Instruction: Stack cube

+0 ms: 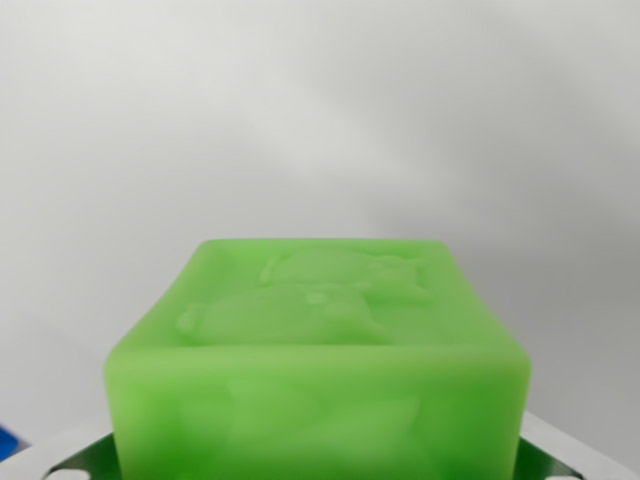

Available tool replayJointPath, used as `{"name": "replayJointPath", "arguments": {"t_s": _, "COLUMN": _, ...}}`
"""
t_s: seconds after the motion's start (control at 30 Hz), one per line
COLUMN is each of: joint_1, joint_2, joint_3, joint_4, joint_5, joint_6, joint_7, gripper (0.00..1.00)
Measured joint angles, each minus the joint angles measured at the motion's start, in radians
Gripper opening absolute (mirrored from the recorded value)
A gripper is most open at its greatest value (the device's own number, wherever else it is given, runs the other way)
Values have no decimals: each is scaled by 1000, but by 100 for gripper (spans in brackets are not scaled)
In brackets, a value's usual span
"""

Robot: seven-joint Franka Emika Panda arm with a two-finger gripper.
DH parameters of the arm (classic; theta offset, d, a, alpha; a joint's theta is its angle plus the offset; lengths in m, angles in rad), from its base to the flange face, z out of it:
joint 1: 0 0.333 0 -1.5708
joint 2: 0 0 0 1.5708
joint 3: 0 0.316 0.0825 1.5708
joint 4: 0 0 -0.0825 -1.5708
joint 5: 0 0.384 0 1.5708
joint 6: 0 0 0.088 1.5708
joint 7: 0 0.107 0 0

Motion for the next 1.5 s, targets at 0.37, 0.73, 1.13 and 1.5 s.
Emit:
{"name": "replayJointPath", "arguments": {"t_s": 0.37, "joint_1": 12, "joint_2": -48, "joint_3": -2, "joint_4": -75, "joint_5": 0, "joint_6": 29, "joint_7": 67, "gripper": 0}}
{"name": "replayJointPath", "arguments": {"t_s": 0.73, "joint_1": 23, "joint_2": -94, "joint_3": -3, "joint_4": -151, "joint_5": 0, "joint_6": 57, "joint_7": 139, "gripper": 0}}
{"name": "replayJointPath", "arguments": {"t_s": 1.13, "joint_1": 37, "joint_2": -146, "joint_3": -3, "joint_4": -235, "joint_5": 0, "joint_6": 89, "joint_7": 223, "gripper": 0}}
{"name": "replayJointPath", "arguments": {"t_s": 1.5, "joint_1": 48, "joint_2": -189, "joint_3": -3, "joint_4": -302, "joint_5": 0, "joint_6": 114, "joint_7": 294, "gripper": 0}}
